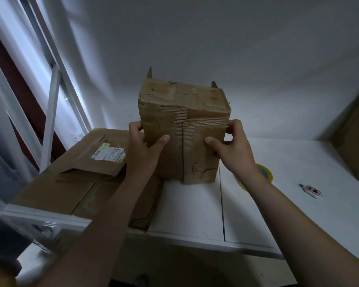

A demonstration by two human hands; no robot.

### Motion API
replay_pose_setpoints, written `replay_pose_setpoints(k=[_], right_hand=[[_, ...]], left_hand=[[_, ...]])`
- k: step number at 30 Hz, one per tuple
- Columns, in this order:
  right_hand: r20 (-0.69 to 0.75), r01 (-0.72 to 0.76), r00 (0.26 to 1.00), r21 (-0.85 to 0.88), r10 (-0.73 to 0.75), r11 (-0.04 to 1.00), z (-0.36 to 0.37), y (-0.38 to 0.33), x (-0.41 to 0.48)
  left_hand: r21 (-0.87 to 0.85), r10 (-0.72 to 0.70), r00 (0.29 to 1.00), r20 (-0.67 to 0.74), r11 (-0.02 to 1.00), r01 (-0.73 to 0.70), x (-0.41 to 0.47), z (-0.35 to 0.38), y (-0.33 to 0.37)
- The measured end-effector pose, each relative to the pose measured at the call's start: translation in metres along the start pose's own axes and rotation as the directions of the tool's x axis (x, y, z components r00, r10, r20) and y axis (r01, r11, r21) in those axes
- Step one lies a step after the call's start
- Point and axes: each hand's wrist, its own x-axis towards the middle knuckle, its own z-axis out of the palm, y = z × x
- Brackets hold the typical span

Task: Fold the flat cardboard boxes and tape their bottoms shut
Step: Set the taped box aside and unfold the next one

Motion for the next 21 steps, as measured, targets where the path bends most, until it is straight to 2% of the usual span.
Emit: replay_pose_setpoints(k=[5,8,12,16,19,21], right_hand=[[-0.084,0.047,0.995,-0.014,-0.048,0.999,-0.019,-0.017,-0.011],[-0.106,0.056,0.993,-0.032,-0.059,0.998,-0.031,-0.026,-0.013],[-0.099,0.063,0.993,-0.057,-0.069,0.996,-0.049,-0.034,-0.015],[-0.116,0.017,0.993,-0.002,-0.017,1.000,-0.067,-0.039,-0.014],[-0.116,0.007,0.993,-0.040,-0.012,0.999,-0.076,-0.047,-0.014],[-0.129,0.017,0.991,-0.091,-0.029,0.996,-0.081,-0.053,-0.014]], left_hand=[[0.020,0.080,0.996,0.027,0.997,-0.081,-0.008,-0.002,0.021],[-0.063,0.056,0.996,0.067,0.997,-0.052,-0.011,-0.003,0.026],[-0.119,0.057,0.981,0.183,0.992,-0.035,-0.015,-0.004,0.030],[-0.109,0.098,0.955,0.280,0.992,-0.070,-0.018,-0.007,0.042],[-0.136,0.042,0.937,0.347,0.991,0.006,-0.014,-0.015,0.052],[-0.096,-0.004,0.920,0.393,0.994,0.045,-0.009,-0.020,0.061]])
